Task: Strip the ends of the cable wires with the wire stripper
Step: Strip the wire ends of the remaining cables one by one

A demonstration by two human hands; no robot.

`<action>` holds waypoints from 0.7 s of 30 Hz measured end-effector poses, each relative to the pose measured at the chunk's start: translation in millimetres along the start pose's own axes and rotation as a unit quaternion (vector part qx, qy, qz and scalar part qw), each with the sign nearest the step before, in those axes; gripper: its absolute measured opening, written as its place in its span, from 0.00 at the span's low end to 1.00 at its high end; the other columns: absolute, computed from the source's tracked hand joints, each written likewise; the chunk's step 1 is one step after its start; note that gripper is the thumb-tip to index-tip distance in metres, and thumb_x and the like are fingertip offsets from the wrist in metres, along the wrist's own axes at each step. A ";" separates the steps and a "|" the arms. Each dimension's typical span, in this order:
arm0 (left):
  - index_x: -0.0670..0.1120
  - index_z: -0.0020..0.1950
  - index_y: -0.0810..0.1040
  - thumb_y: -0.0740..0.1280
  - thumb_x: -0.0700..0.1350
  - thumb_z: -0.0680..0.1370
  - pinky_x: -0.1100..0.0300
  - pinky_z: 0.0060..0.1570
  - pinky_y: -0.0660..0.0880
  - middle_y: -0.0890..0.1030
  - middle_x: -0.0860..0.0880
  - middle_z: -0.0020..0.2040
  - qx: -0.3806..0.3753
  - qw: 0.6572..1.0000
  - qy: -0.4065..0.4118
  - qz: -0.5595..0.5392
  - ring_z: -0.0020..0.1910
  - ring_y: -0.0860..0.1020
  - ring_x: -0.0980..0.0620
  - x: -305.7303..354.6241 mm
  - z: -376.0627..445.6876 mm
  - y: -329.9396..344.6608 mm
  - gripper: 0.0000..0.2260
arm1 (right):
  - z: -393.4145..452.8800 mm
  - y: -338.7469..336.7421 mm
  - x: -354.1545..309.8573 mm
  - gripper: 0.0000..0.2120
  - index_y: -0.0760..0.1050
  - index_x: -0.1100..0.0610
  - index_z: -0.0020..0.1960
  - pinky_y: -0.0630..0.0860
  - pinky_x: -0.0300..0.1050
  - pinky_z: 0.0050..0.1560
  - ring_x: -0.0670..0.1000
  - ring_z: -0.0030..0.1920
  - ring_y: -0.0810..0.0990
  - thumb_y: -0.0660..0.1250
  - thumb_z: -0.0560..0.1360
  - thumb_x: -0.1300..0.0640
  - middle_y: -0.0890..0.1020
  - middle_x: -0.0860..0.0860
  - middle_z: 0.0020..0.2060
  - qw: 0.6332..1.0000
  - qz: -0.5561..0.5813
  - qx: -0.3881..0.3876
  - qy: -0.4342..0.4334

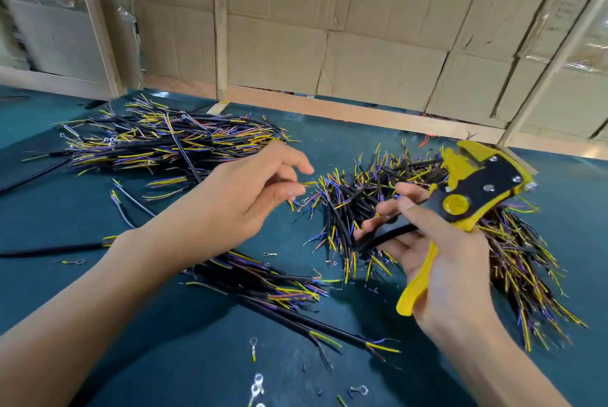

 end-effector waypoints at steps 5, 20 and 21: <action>0.58 0.64 0.71 0.68 0.48 0.80 0.56 0.49 0.73 0.83 0.59 0.46 -0.021 0.999 -0.002 -0.031 0.44 0.79 0.53 9.1 -2.0 9.0 0.14 | -5.2 1.3 1.9 0.09 0.77 0.63 0.52 0.83 0.59 0.40 0.67 0.34 0.81 0.69 0.72 0.63 0.82 0.62 0.38 0.998 -0.050 -0.031 -0.020; 0.51 0.66 0.74 0.66 0.47 0.79 0.67 0.34 0.69 0.83 0.57 0.52 0.277 0.508 -0.204 -0.790 0.43 0.80 0.62 6.3 5.1 9.9 0.15 | -31.9 26.4 17.0 0.22 0.83 0.57 0.49 0.82 0.61 0.46 0.62 0.41 0.84 0.85 0.61 0.49 0.85 0.66 0.49 0.947 -0.121 -0.258 0.149; 0.51 0.66 0.74 0.66 0.47 0.79 0.67 0.34 0.69 0.83 0.57 0.52 0.276 0.503 -0.201 -0.794 0.43 0.81 0.62 6.8 5.2 10.1 0.15 | -33.9 28.2 18.0 0.20 0.83 0.57 0.49 0.82 0.62 0.47 0.61 0.41 0.84 0.85 0.63 0.51 0.85 0.65 0.49 0.946 -0.122 -0.263 0.147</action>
Point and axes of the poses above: each hand's wrist, its own z-axis towards the middle knuckle, its own y-axis out of the palm, x = y × z, the point moved 3 cm from there along z, towards the middle knuckle
